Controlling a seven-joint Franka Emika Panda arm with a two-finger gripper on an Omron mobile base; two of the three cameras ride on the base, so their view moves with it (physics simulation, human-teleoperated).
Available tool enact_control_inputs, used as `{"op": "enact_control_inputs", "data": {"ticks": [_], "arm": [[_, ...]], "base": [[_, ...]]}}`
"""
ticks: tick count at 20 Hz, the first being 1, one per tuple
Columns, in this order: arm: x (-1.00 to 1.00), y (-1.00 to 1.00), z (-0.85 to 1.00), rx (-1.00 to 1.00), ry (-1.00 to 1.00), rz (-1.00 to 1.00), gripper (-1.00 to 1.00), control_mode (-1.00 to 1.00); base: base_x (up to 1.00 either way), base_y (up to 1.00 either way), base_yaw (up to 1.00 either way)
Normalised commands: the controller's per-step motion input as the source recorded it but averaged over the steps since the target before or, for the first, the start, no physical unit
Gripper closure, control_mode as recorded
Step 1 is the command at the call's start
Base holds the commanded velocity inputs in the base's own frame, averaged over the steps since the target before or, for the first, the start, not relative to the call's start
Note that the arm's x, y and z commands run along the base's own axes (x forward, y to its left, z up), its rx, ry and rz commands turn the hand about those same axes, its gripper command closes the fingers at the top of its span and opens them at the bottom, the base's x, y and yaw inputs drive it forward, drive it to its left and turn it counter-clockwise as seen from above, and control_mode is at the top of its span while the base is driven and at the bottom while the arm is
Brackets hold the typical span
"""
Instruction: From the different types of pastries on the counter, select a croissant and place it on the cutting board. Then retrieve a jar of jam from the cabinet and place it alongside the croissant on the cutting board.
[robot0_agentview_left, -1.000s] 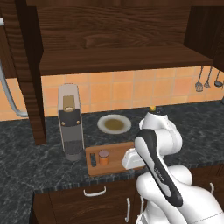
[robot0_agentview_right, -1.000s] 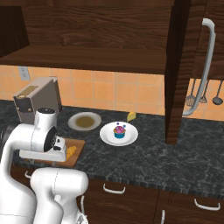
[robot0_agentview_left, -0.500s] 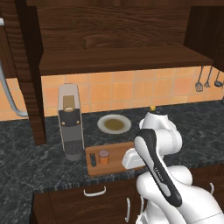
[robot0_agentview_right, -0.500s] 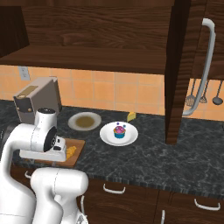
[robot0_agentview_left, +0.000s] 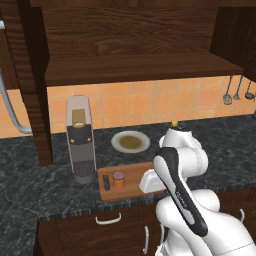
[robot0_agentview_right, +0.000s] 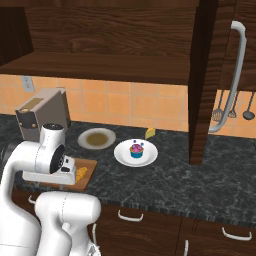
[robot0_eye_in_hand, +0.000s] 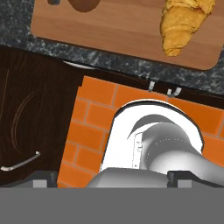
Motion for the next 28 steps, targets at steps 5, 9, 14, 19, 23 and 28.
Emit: {"op": "enact_control_inputs", "data": {"ticks": [5,9,14,19,23,28], "arm": [[0.0,0.0,0.0,0.0,0.0,0.0,-1.0,-1.0],[0.0,0.0,0.0,0.0,0.0,0.0,-1.0,-1.0],[0.0,0.0,0.0,0.0,0.0,0.0,-1.0,-1.0],[0.0,0.0,0.0,0.0,0.0,0.0,-1.0,-1.0],[-0.01,0.05,-0.01,-0.02,0.0,0.0,-1.0,-1.0],[0.04,0.9,-0.03,-0.38,0.1,-0.12,-1.0,-1.0]], "base": [[0.0,0.0,0.0],[0.0,0.0,0.0],[0.0,0.0,0.0],[0.0,0.0,0.0],[0.0,0.0,0.0],[0.0,0.0,0.0]]}}
